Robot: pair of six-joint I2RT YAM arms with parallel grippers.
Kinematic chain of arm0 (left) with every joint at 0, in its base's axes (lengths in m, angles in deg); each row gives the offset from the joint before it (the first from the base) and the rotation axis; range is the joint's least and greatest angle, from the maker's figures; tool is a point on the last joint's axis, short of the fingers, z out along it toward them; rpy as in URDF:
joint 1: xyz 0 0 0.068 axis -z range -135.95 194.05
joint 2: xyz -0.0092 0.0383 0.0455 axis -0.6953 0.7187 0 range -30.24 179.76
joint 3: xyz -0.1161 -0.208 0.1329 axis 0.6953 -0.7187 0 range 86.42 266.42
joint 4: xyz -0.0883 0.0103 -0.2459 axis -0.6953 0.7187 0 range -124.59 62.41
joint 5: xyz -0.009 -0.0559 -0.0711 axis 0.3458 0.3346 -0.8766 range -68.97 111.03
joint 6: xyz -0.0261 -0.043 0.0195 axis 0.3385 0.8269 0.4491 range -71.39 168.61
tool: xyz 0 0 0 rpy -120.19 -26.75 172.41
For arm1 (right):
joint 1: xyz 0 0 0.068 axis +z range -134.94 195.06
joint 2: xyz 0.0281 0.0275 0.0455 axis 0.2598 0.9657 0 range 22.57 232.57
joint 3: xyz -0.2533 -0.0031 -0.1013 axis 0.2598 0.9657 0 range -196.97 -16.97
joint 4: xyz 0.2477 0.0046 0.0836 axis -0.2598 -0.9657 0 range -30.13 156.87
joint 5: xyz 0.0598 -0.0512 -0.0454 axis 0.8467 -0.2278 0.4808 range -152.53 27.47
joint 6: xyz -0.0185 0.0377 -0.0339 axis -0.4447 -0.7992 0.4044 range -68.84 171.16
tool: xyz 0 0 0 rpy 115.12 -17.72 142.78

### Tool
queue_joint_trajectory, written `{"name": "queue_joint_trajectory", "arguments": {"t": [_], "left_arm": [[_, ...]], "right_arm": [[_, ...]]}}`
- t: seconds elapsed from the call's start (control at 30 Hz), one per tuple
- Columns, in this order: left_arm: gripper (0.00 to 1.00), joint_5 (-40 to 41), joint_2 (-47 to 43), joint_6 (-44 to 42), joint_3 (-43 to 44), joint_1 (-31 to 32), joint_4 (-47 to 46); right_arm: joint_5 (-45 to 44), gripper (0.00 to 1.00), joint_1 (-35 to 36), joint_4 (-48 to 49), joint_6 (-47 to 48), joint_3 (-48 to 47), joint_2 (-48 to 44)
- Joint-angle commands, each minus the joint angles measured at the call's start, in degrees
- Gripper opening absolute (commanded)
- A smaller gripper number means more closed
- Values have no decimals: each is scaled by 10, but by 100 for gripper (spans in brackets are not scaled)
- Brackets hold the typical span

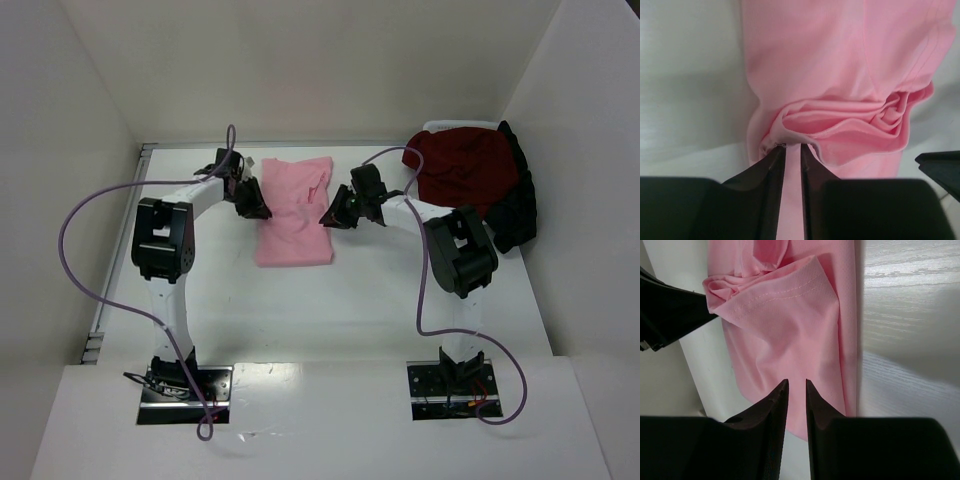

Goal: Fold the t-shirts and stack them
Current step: Fold the folded rectangular tshirt in 1/3 of the way

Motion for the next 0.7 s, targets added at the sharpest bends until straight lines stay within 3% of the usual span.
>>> {"name": "queue_joint_trajectory", "arguments": {"t": [0.0, 0.17, 0.2, 0.3, 0.33, 0.37, 0.47, 0.57, 0.67], "left_arm": [[27, 19, 7, 12, 35, -5, -27], [52, 31, 7, 12, 53, -16, -27], [63, 31, -6, 12, 48, -16, -35], [79, 17, -36, 12, 42, -23, -35], [89, 17, -46, 12, 31, -23, -30], [93, 17, -59, 12, 24, -23, -14], [98, 23, -117, 12, -40, -23, -4], [98, -1, -168, 19, -97, -23, -3], [98, -15, -197, 24, -160, -16, 3]], "right_arm": [[-11, 25, 2, 25, -3, -9, -34], [-26, 25, 2, 6, 15, -3, -39], [-33, 25, 2, 6, 15, 3, -44], [-40, 25, 2, -8, 28, 9, -62], [-46, 29, 2, -17, 36, 14, -73], [-46, 33, 2, -17, 41, 14, -79], [-46, 53, 2, -24, 57, 45, -109], [-41, 63, 2, -31, 70, 73, -128], [-35, 67, 8, -67, 89, 80, -129]]}}
